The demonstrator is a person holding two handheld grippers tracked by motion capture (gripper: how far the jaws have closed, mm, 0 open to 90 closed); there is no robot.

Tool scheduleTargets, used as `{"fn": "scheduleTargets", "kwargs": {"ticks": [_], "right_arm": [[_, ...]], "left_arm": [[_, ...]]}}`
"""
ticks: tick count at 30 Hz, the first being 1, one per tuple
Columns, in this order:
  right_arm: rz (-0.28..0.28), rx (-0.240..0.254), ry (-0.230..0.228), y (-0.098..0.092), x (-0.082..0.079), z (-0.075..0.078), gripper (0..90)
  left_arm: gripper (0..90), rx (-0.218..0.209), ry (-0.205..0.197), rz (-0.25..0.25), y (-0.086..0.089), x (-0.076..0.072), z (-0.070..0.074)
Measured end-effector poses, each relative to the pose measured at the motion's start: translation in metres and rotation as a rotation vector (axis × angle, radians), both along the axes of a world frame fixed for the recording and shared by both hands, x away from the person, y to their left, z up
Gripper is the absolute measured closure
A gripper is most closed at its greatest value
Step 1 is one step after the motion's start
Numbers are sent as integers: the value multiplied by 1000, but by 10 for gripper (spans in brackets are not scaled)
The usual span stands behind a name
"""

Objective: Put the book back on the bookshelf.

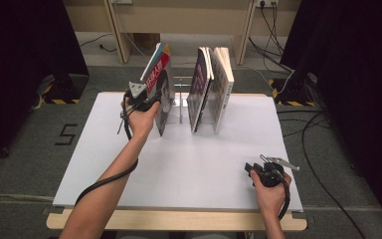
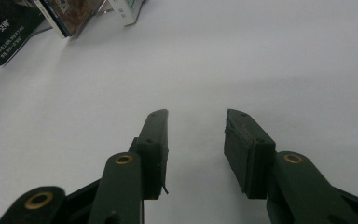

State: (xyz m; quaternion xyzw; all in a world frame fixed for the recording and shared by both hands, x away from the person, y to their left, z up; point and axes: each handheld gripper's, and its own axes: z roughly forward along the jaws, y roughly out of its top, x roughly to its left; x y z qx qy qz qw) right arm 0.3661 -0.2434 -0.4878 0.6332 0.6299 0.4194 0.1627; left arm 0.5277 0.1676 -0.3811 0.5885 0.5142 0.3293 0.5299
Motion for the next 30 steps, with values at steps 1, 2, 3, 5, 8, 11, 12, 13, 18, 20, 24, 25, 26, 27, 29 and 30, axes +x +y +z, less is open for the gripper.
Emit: {"fn": "scheduleTargets", "kwargs": {"ticks": [1,2,3,5,8,11,12,13,18,20,24,25,26,27,29,30], "right_arm": [[0,0,-1,0,0,0,602],[-1,-1,-2,0,0,0,601],[-2,0,-1,0,0,0,601],[-3,-1,0,0,0,0,602],[1,-5,-3,0,0,0,601],[-1,-6,0,0,0,-1,601],[0,-6,0,0,0,-1,601],[-2,-3,4,0,0,-1,601],[-2,-3,3,0,0,-1,601],[-2,-3,4,0,0,-1,601],[0,-6,1,0,0,-1,601],[0,-8,1,1,0,-1,601],[-1,-8,0,0,0,-1,601],[-6,-2,0,1,0,-1,601],[-4,-5,-5,1,0,-1,602],[-2,-7,-6,1,0,-1,602]], "left_arm": [[606,3,3,-2,0,-1,1],[600,6,6,-5,0,-1,1],[600,4,6,-6,0,-1,2],[594,9,7,-5,0,-1,2],[571,3,11,-8,0,-1,3],[546,2,13,-9,-1,-2,3],[540,1,14,-9,-1,-2,4],[536,-2,16,-7,-1,-3,4],[518,-7,24,-8,1,-5,5],[512,-1,23,-9,2,-7,6],[499,0,35,-20,2,-9,7],[498,0,39,-25,2,-10,7],[495,-3,45,-26,2,-10,7],[491,1,49,-27,2,-11,8],[486,5,51,-24,2,-12,8],[482,4,54,-25,2,-12,8]]}}
